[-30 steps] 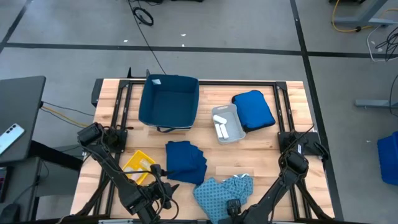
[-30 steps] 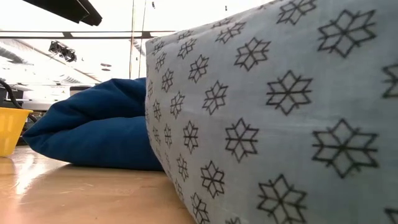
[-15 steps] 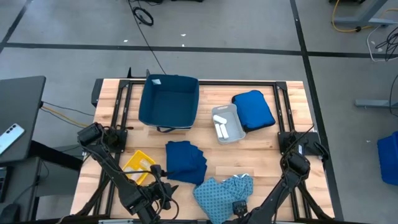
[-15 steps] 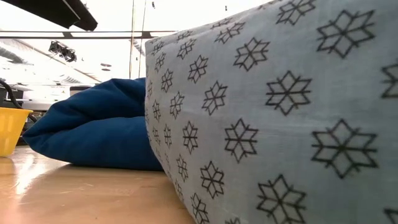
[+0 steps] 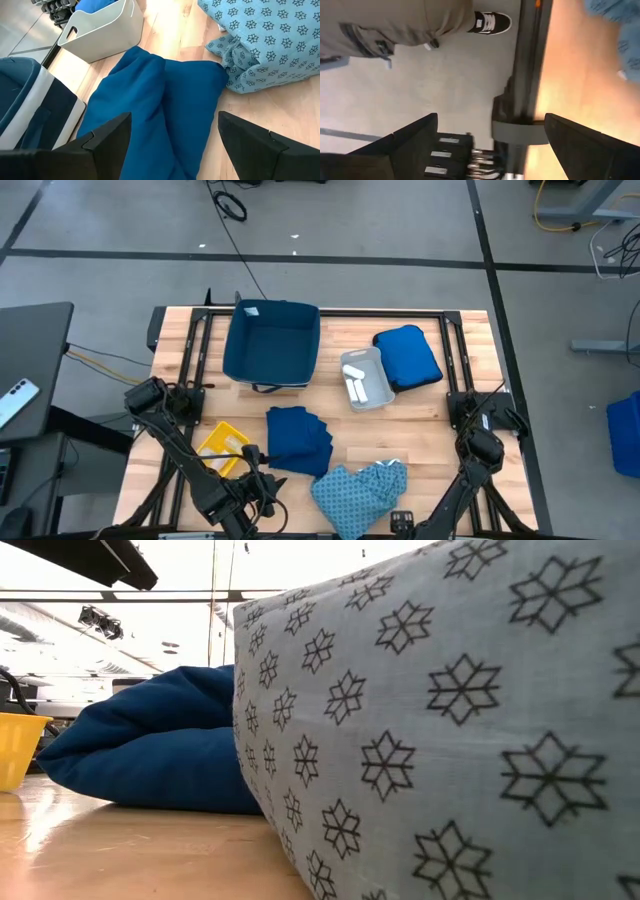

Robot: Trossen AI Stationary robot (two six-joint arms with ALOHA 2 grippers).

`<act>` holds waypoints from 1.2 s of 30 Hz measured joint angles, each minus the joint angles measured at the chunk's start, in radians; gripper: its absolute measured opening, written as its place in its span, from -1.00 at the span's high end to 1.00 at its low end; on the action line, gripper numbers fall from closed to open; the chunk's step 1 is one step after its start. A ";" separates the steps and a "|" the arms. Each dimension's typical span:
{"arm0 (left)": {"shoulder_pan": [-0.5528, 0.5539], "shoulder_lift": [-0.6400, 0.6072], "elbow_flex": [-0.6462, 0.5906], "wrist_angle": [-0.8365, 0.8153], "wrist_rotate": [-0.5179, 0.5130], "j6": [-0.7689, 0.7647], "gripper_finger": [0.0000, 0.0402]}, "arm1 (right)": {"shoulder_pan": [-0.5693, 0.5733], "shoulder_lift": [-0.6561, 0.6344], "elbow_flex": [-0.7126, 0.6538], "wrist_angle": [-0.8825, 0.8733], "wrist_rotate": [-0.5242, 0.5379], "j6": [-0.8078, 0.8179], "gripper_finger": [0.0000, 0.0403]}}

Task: Pick & place medical supplies in basket/bin
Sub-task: Put the gray patient gown into the blue bin

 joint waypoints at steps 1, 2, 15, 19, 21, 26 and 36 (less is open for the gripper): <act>0.000 0.000 0.000 0.000 0.000 0.000 -0.48 | 0.002 0.000 0.000 0.003 0.002 0.024 -0.85; 0.000 0.000 0.000 0.000 -0.001 0.000 -0.48 | 0.001 0.000 0.000 0.004 0.009 0.036 -0.85; 0.000 0.000 0.000 0.000 -0.003 -0.001 -0.48 | -0.061 0.000 0.000 0.078 -0.016 0.173 -0.85; 0.000 0.000 0.000 0.000 -0.003 -0.002 -0.48 | -0.023 0.000 0.000 0.051 -0.120 -0.011 -0.85; 0.000 0.000 0.000 0.000 -0.003 -0.002 -0.48 | 0.007 0.000 0.000 0.036 -0.134 -0.112 -0.85; 0.000 0.000 0.000 0.000 -0.002 -0.003 -0.48 | 0.046 0.000 0.000 0.050 -0.109 -0.366 -0.85; 0.000 0.000 0.000 0.000 -0.003 -0.009 -0.48 | 0.033 0.000 0.000 -0.114 0.211 -0.196 -0.85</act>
